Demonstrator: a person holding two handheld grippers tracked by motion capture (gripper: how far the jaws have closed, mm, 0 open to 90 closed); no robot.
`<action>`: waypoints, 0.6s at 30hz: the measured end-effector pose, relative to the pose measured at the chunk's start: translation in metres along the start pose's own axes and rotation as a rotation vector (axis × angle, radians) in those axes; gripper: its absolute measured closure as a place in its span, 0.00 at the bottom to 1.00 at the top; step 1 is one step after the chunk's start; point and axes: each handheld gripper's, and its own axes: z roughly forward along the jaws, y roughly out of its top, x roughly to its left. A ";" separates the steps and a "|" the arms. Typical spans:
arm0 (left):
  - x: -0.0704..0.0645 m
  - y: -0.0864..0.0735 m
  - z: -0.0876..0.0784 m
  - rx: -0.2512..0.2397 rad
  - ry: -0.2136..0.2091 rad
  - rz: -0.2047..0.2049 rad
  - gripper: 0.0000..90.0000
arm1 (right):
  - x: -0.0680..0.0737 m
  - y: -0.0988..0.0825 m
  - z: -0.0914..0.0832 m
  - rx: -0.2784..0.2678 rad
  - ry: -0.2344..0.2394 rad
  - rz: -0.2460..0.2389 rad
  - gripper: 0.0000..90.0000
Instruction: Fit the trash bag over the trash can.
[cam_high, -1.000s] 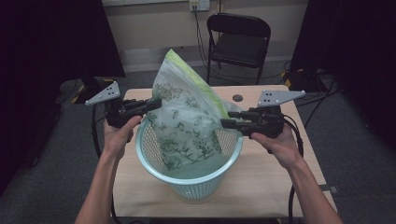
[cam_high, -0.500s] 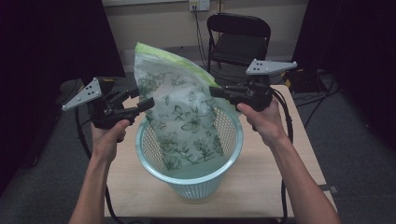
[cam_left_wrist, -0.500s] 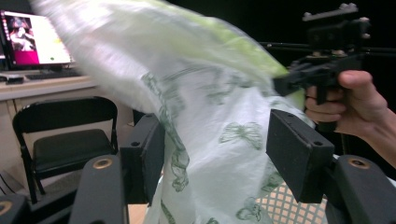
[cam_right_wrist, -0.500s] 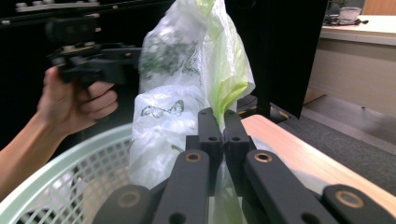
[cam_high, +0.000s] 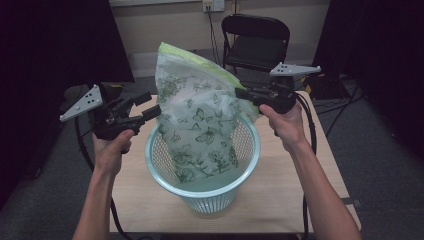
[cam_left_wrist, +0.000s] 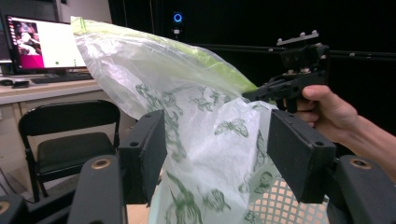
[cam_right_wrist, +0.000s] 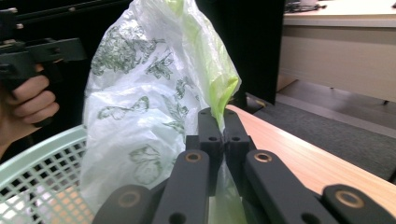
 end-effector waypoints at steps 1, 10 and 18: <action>-0.001 0.000 0.001 0.001 -0.002 0.006 0.42 | -0.002 -0.001 0.000 -0.001 -0.001 0.008 1.00; -0.007 -0.004 0.019 0.051 -0.041 0.005 0.39 | 0.000 -0.003 0.009 -0.005 0.025 0.012 1.00; -0.023 0.001 0.036 0.110 -0.116 0.019 0.28 | 0.047 0.017 0.019 -0.007 0.149 -0.055 1.00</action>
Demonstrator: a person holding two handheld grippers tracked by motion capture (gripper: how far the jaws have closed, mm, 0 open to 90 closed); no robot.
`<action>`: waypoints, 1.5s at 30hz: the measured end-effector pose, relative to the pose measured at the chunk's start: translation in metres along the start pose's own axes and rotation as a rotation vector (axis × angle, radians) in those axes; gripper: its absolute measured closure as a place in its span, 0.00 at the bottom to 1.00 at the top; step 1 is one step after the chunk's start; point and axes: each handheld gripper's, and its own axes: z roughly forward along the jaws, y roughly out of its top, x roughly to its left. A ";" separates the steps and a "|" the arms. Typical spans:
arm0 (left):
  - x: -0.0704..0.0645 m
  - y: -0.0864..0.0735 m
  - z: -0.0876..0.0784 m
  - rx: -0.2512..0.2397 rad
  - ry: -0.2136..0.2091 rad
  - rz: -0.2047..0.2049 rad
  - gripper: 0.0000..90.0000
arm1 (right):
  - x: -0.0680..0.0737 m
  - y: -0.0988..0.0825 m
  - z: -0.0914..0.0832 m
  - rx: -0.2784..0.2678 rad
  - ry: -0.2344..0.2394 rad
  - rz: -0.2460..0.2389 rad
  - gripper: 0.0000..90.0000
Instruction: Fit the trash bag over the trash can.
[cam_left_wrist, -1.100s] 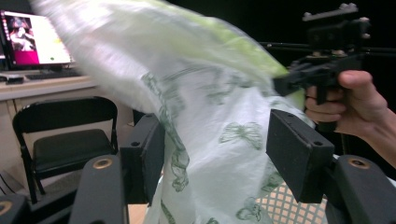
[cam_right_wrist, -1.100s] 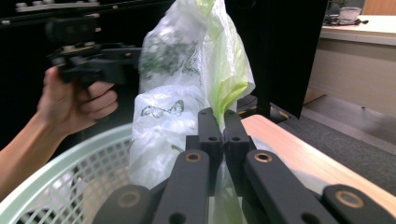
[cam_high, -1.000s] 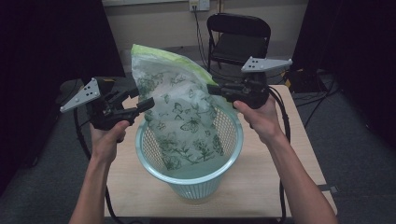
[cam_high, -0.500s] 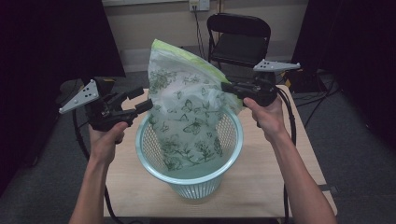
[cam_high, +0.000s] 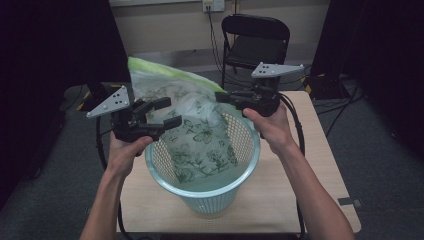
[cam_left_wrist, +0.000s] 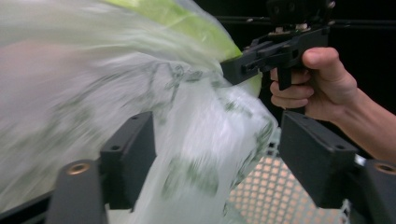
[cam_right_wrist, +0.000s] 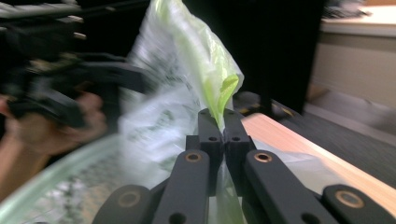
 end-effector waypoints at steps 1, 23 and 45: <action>-0.001 0.001 0.002 0.000 0.011 0.006 0.28 | 0.007 0.004 0.002 -0.002 0.025 -0.005 1.00; 0.011 -0.022 -0.012 0.000 -0.015 0.079 1.00 | 0.042 0.002 0.001 -0.004 0.109 -0.085 0.57; 0.016 -0.025 -0.008 -0.003 0.018 0.053 1.00 | 0.049 0.005 0.025 0.016 0.104 -0.113 0.58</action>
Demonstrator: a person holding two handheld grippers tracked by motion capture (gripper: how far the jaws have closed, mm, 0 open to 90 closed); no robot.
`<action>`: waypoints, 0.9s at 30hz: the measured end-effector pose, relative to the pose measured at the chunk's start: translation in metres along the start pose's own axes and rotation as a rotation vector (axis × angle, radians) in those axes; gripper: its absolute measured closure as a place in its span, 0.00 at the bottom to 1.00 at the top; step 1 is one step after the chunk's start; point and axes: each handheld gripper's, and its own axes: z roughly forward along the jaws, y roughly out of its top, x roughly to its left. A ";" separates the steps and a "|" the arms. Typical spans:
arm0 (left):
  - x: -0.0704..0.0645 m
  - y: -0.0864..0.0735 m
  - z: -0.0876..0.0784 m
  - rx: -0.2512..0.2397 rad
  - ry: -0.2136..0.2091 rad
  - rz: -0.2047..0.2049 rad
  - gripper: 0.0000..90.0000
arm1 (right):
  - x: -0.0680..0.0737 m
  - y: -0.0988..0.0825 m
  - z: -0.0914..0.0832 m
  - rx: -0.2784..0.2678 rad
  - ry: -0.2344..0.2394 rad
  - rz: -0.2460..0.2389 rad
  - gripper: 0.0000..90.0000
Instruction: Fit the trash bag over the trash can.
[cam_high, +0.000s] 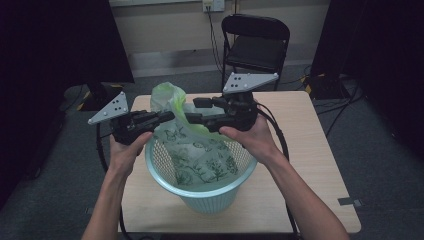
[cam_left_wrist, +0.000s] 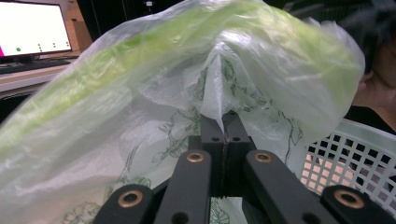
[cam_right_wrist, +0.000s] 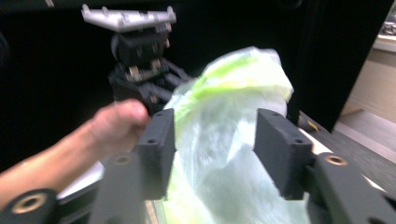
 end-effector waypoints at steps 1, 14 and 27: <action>0.000 0.000 0.000 0.004 0.001 0.005 1.00 | 0.000 0.001 -0.001 -0.011 -0.006 -0.007 0.63; -0.007 -0.003 0.005 0.028 -0.017 0.031 1.00 | -0.011 0.005 0.003 -0.120 -0.041 0.106 0.61; -0.004 -0.002 0.002 0.007 0.008 0.012 1.00 | -0.004 -0.007 0.015 -0.016 -0.009 0.084 0.59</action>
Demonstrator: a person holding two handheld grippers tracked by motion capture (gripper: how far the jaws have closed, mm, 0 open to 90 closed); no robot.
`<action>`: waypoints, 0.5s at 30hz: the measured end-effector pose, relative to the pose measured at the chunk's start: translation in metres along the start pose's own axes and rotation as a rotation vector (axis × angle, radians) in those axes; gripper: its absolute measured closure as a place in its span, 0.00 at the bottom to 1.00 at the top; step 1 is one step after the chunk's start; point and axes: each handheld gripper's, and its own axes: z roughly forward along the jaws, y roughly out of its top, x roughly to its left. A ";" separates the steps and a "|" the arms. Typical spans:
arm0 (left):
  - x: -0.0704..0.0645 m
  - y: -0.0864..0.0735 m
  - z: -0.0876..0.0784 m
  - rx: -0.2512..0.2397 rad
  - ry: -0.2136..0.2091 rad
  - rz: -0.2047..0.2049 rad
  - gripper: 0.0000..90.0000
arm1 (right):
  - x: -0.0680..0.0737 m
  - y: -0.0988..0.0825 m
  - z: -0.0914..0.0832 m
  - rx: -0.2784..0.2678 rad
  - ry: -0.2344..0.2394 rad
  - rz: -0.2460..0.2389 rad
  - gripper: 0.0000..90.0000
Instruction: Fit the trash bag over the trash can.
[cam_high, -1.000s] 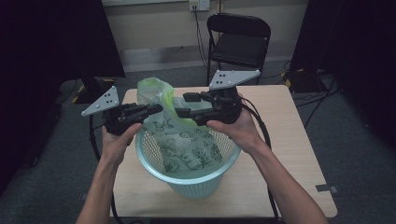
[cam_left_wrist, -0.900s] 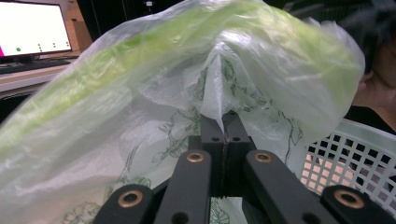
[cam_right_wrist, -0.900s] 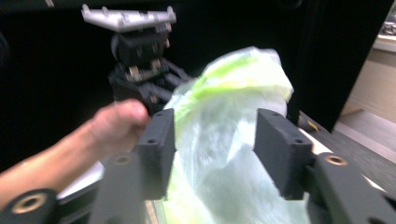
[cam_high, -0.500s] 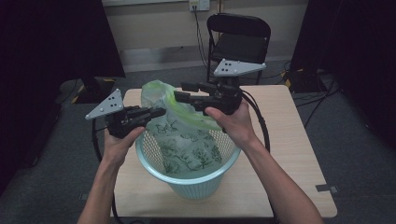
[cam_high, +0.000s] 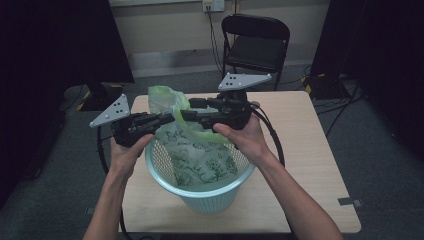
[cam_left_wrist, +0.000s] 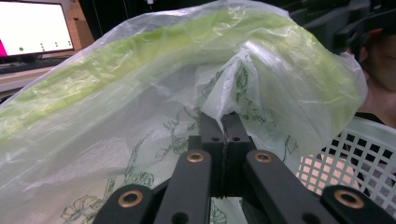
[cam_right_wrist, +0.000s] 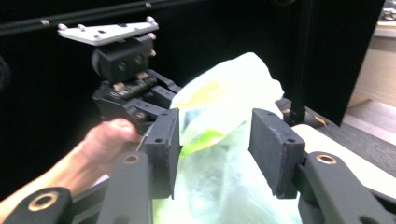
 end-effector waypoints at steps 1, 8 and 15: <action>-0.001 0.001 0.001 0.004 0.000 0.008 1.00 | 0.001 0.001 0.001 0.001 -0.003 -0.005 0.57; -0.002 0.003 0.001 -0.008 -0.009 0.003 0.94 | 0.000 0.001 0.008 0.019 -0.012 -0.037 0.99; -0.006 0.013 -0.002 -0.051 0.008 -0.007 0.53 | -0.006 0.002 0.007 0.005 -0.040 -0.025 1.00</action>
